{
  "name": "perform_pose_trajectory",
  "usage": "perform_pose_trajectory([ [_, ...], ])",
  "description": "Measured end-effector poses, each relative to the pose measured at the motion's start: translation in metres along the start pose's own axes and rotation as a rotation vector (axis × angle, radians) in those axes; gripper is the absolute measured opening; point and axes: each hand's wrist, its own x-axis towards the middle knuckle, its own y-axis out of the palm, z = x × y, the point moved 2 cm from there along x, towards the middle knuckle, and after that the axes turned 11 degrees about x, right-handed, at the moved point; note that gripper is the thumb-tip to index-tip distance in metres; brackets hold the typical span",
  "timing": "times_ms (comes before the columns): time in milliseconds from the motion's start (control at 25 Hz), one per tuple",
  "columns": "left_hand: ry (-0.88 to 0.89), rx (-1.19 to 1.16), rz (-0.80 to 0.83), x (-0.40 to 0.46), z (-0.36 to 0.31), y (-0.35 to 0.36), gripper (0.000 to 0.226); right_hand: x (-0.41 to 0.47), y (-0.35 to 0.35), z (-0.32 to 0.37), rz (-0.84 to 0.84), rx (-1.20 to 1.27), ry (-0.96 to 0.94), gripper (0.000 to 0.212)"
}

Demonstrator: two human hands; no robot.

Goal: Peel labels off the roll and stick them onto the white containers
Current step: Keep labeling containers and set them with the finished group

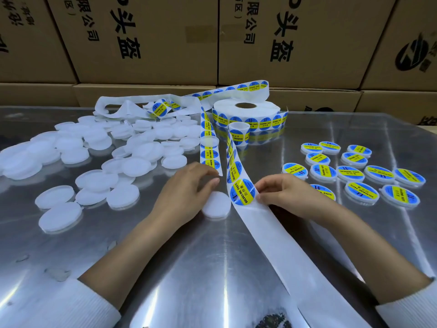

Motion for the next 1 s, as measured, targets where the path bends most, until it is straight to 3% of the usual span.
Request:
perform_pose_trajectory([
  [160, 0.172, -0.010, 0.106, -0.008, -0.020, 0.004, 0.037, -0.002, 0.000, 0.000, 0.112, 0.006, 0.012, 0.012],
  [280, 0.186, 0.079, 0.172, -0.012, -0.029, 0.008, 0.048, -0.003, -0.001, 0.000, 0.123, 0.000, 0.004, 0.007],
  [560, 0.227, 0.041, 0.141, -0.013, -0.034, 0.005, 0.018, -0.006, -0.001, 0.000, 0.253, 0.006, 0.029, 0.017],
  [800, 0.264, -0.112, 0.205, -0.016, -0.039, 0.007, 0.017, -0.013, -0.010, 0.004, 0.338, -0.076, 0.123, 0.020],
  [1000, 0.163, -0.269, 0.263, -0.017, -0.039, 0.012, 0.015, -0.018, -0.013, 0.006, 0.348, -0.085, 0.158, 0.018],
])
